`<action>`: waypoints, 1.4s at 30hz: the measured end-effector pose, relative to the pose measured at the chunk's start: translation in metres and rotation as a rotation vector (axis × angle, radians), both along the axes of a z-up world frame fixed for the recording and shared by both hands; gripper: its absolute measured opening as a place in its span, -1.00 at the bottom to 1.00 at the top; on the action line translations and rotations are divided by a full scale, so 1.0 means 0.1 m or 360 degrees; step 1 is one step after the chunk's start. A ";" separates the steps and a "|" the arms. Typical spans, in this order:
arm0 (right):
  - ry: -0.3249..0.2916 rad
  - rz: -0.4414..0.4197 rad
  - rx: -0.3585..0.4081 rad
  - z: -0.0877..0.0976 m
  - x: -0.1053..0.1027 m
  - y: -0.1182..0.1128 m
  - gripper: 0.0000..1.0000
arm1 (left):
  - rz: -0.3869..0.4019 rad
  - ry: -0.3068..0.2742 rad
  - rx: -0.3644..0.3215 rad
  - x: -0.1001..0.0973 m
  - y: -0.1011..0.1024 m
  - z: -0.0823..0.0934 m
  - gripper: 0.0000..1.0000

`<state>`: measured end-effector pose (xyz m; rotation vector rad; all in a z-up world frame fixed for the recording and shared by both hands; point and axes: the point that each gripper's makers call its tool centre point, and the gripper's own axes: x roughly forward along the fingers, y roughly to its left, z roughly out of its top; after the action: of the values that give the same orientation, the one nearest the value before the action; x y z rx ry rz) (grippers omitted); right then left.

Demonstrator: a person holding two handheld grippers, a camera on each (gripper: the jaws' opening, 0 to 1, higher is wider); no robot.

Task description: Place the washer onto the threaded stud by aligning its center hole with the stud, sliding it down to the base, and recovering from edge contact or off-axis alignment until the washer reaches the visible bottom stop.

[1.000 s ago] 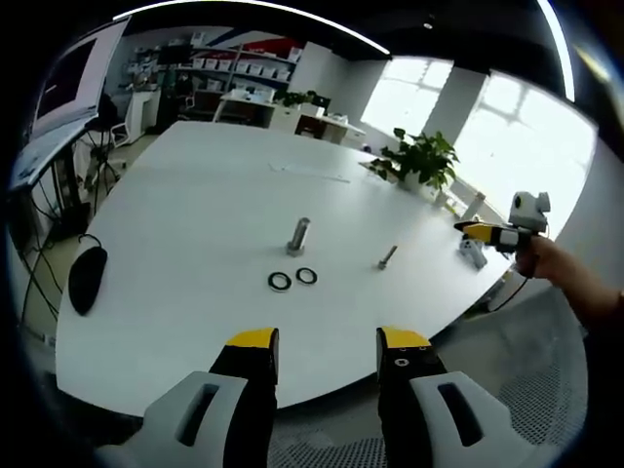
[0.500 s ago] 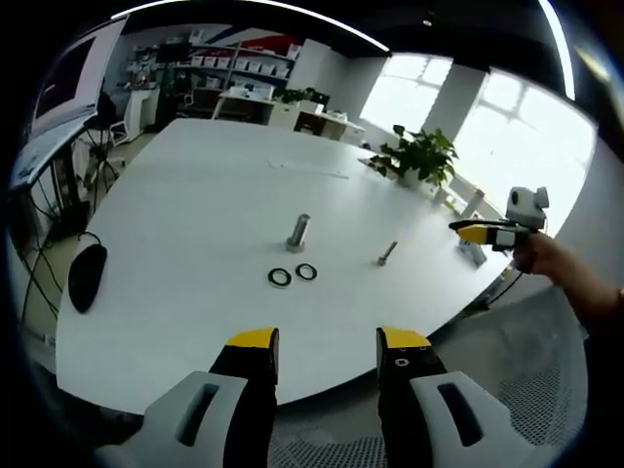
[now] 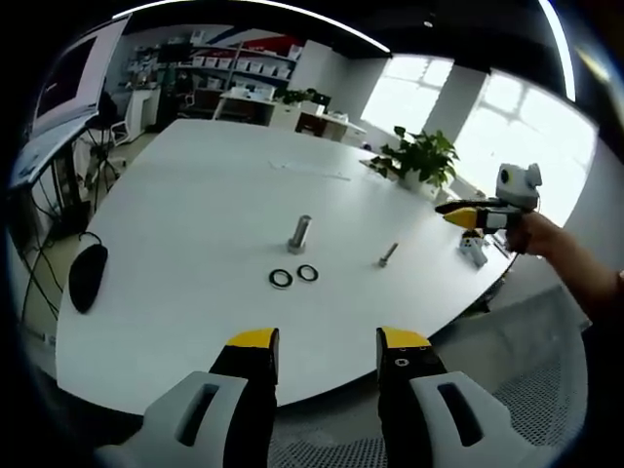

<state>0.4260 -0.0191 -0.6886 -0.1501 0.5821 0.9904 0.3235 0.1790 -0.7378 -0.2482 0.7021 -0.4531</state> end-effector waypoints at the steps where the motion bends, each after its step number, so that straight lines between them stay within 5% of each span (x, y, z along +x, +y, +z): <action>1: -0.0004 0.0029 -0.0037 -0.02 0.01 0.03 -0.43 | 0.0000 0.0000 0.0000 0.00 0.00 0.00 -0.24; 10: -0.0007 0.0279 -0.0254 -0.22 0.11 0.40 -0.43 | 0.0019 0.0005 -0.0007 0.00 0.03 0.00 -0.24; 26: 0.0002 0.0701 -0.0787 -1.12 0.33 0.79 -0.43 | 0.0040 0.0017 -0.0024 0.01 0.05 0.00 -0.23; 42: 0.0066 0.0920 -0.0990 -1.65 0.25 0.98 -0.43 | 0.0073 0.0025 -0.0041 0.04 0.08 0.00 -0.23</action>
<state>0.4514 0.0784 -0.8538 -0.8903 0.8998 1.3407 0.3276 0.1867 -0.7375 -0.2919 0.7046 -0.4168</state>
